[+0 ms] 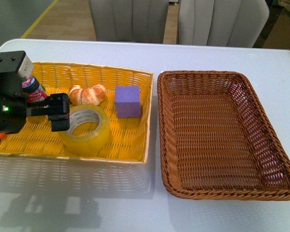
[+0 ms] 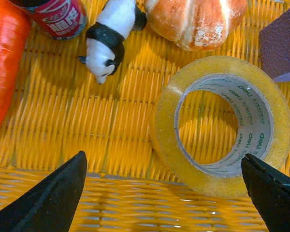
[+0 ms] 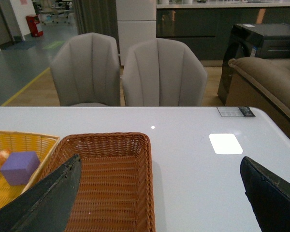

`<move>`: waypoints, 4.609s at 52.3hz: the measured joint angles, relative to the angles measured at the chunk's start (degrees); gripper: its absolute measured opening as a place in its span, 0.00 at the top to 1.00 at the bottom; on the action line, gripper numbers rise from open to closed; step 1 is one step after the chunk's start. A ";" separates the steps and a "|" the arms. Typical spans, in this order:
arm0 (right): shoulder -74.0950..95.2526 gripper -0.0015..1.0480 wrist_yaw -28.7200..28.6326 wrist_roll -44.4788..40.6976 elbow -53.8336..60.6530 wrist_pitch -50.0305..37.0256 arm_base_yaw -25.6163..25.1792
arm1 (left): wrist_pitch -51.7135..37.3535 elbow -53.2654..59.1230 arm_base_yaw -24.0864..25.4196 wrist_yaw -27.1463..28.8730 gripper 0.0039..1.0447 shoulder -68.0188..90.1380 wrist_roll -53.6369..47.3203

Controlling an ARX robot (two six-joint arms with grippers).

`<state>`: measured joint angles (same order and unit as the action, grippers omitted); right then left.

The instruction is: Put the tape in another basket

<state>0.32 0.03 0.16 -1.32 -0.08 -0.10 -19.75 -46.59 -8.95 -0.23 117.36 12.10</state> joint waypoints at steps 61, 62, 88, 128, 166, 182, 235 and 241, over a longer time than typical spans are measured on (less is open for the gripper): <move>0.00 0.09 -0.02 0.00 0.00 0.00 0.00 | 11.67 -10.95 -1.18 -3.30 0.08 8.39 9.49; 0.00 0.09 -0.02 0.00 0.00 0.00 0.00 | 11.91 -11.06 -1.18 -3.43 0.08 8.39 9.73; 0.00 0.09 -0.02 0.02 0.00 0.00 0.00 | 14.71 -12.98 -1.25 -1.27 0.08 8.76 5.88; 0.00 0.09 -0.02 0.00 0.00 0.00 0.00 | 13.81 -13.46 -1.25 -1.01 0.68 9.53 3.34; 0.00 0.09 -0.02 0.00 0.00 0.00 0.00 | 12.24 -13.35 -1.95 -0.15 0.89 7.21 3.13; 0.00 0.09 -0.02 0.00 0.00 0.00 0.00 | 13.86 -13.29 -2.45 -0.39 0.89 -4.28 3.15; 0.00 0.09 -0.02 0.00 0.00 0.00 0.00 | 26.01 -37.11 -28.50 -0.81 0.89 8.79 6.43; 0.00 0.09 -0.02 0.00 0.00 0.00 0.00 | 26.14 -37.55 -29.03 -1.20 0.75 10.10 7.32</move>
<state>0.32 0.01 0.16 -1.32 -0.08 -0.10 6.39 -84.14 -37.98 -1.43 127.46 19.42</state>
